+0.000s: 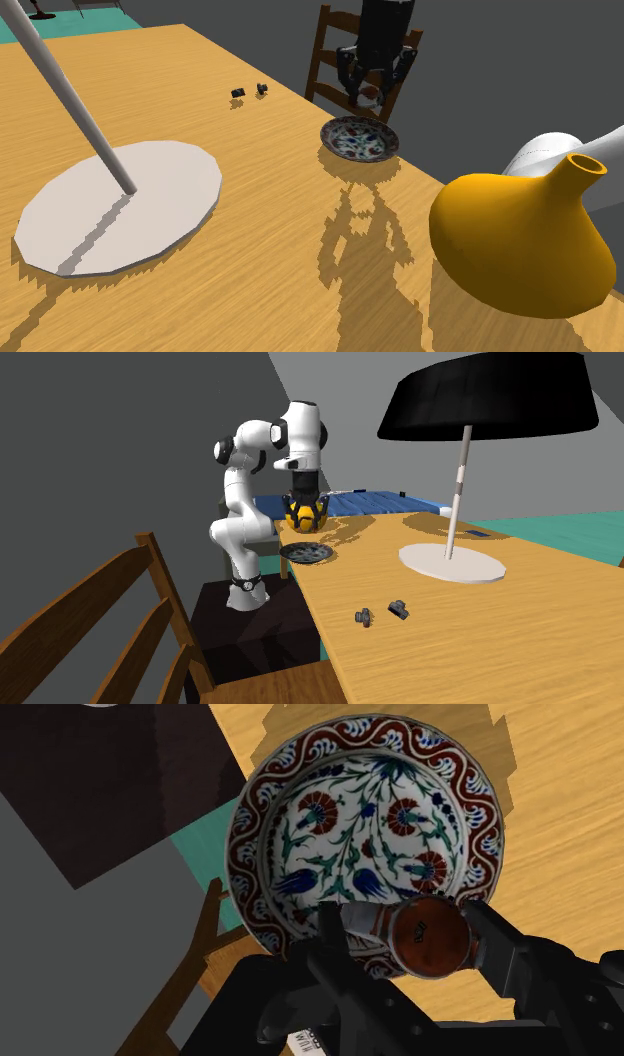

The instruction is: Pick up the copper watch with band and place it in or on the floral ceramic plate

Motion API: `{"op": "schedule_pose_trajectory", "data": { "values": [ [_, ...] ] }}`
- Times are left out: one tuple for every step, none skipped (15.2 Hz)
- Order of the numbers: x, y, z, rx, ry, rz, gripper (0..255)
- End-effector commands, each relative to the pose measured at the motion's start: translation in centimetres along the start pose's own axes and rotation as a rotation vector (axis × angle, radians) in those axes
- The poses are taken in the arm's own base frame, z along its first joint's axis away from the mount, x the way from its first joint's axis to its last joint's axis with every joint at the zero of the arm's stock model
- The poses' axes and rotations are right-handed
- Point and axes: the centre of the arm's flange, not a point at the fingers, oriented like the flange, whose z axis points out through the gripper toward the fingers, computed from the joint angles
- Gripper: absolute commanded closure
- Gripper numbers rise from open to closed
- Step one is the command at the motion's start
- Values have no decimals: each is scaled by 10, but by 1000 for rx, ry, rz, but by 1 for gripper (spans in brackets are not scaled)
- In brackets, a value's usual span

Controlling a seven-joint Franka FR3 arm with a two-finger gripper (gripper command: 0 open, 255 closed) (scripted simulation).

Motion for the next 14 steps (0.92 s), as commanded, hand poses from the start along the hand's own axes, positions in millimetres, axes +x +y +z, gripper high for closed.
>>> {"op": "schedule_pose_trajectory", "data": {
  "values": [
    [0, 1, 11, 0, 0, 0, 255],
    [0, 1, 16, 0, 0, 0, 255],
    [0, 1, 21, 0, 0, 0, 255],
    [1, 1, 27, 0, 0, 0, 255],
    [1, 1, 32, 0, 0, 0, 255],
    [1, 1, 37, 0, 0, 0, 255],
    [1, 1, 43, 0, 0, 0, 255],
    [1, 2, 48, 0, 0, 0, 255],
    [1, 2, 53, 0, 0, 0, 255],
    [1, 2, 55, 0, 0, 0, 255],
    [1, 2, 55, 0, 0, 0, 255],
    [1, 2, 55, 0, 0, 0, 255],
    [1, 2, 55, 0, 0, 0, 255],
    [1, 2, 55, 0, 0, 0, 255]
  ]
}}
